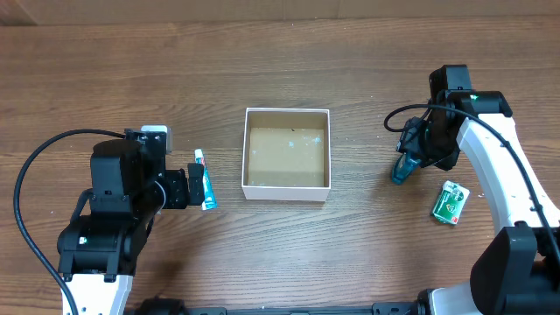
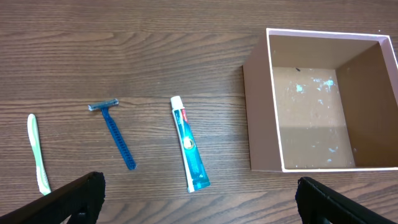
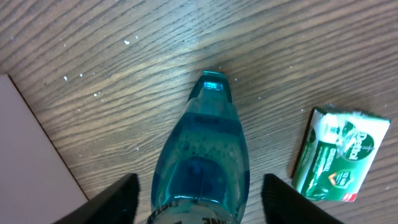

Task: Pack container
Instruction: 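Grasp the Listerine bottle with the right gripper, then carry the bottle over the box and set it upright inside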

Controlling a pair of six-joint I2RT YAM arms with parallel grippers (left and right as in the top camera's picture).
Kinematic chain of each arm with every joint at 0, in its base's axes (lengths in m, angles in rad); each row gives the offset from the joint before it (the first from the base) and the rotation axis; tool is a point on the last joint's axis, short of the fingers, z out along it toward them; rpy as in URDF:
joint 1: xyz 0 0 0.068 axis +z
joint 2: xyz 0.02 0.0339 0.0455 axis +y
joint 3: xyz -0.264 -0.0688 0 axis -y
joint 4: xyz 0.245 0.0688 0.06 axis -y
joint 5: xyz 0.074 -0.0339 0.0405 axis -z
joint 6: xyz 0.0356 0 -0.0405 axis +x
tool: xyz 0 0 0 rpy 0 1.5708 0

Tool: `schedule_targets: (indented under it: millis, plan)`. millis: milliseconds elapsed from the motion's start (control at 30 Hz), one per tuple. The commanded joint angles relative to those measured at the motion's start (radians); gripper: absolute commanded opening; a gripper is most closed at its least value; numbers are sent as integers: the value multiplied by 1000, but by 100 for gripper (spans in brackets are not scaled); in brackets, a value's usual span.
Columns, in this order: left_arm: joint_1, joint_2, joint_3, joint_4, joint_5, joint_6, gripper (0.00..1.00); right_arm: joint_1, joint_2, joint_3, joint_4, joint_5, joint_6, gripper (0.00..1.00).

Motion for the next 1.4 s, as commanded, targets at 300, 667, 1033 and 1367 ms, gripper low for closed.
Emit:
schedule_targets:
  millis: [300, 667, 1033, 1367]
  plan:
    - [6, -2, 30, 5, 10, -10, 100, -2, 6, -56, 48, 17, 6, 61]
    - [6, -2, 30, 5, 10, -10, 100, -2, 6, -56, 84, 17, 5, 38]
    - [6, -2, 30, 4, 10, -10, 100, -1, 4, 20, 40, 17, -29, 4]
    - [6, -2, 30, 4, 8, -10, 100, 385, 1, 642, -254, 25, -46, 4]
